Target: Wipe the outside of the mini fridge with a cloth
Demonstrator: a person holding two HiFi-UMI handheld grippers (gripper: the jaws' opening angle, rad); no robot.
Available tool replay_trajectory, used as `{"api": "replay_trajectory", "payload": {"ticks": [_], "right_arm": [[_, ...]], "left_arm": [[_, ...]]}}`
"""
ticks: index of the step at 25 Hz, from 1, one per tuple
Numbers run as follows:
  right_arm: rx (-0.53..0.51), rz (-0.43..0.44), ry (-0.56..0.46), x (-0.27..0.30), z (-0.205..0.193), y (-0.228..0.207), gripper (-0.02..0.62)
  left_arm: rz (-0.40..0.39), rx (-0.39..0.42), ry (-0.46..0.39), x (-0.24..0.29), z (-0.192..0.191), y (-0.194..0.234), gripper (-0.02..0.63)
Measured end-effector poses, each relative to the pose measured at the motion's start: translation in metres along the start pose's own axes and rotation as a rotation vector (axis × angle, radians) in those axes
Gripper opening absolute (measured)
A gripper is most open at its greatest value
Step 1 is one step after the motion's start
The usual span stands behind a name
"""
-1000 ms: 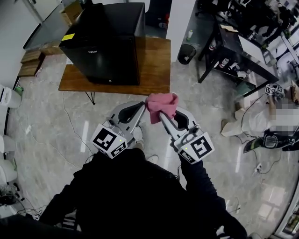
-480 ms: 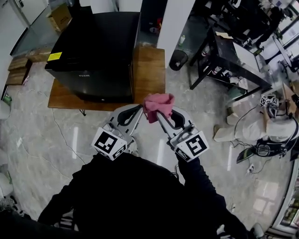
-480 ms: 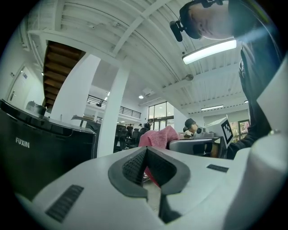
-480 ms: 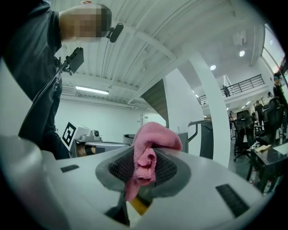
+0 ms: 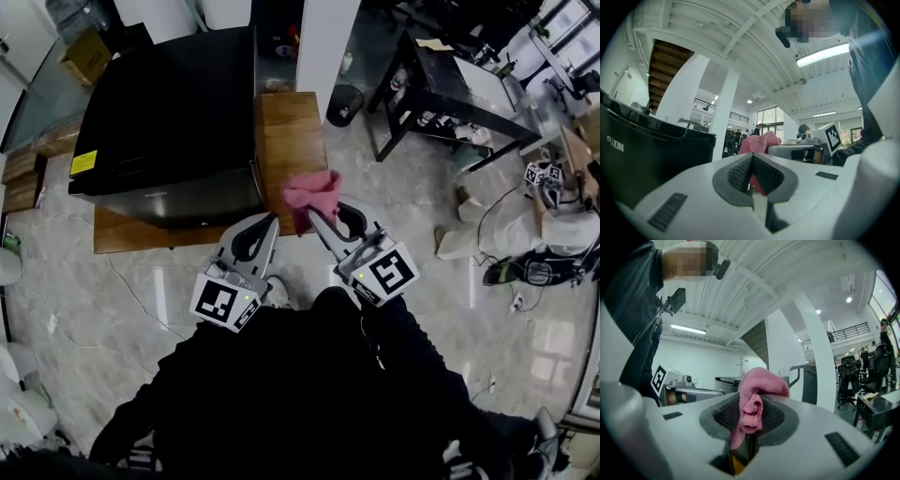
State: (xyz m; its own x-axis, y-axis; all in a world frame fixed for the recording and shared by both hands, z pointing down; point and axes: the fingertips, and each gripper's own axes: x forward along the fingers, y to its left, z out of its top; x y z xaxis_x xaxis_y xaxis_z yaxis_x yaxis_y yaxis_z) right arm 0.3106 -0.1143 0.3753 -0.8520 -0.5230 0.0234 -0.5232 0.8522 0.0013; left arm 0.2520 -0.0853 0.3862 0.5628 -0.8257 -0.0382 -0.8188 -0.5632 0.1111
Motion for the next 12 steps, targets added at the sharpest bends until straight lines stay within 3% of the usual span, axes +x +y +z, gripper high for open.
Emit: {"api": "replay_trajectory", "payload": {"ticks": [5,12], "right_arm": [[0.012,0.051,0.009,0.029,-0.009,-0.024,0.103],[0.008,0.186,0.012,0.068,-0.023,-0.063,0.103]], "left_arm": [[-0.001,-0.029,0.019,0.020,-0.008,0.010,0.006],[0.105,-0.012,0.034,0.061,-0.019,0.019,0.005]]}}
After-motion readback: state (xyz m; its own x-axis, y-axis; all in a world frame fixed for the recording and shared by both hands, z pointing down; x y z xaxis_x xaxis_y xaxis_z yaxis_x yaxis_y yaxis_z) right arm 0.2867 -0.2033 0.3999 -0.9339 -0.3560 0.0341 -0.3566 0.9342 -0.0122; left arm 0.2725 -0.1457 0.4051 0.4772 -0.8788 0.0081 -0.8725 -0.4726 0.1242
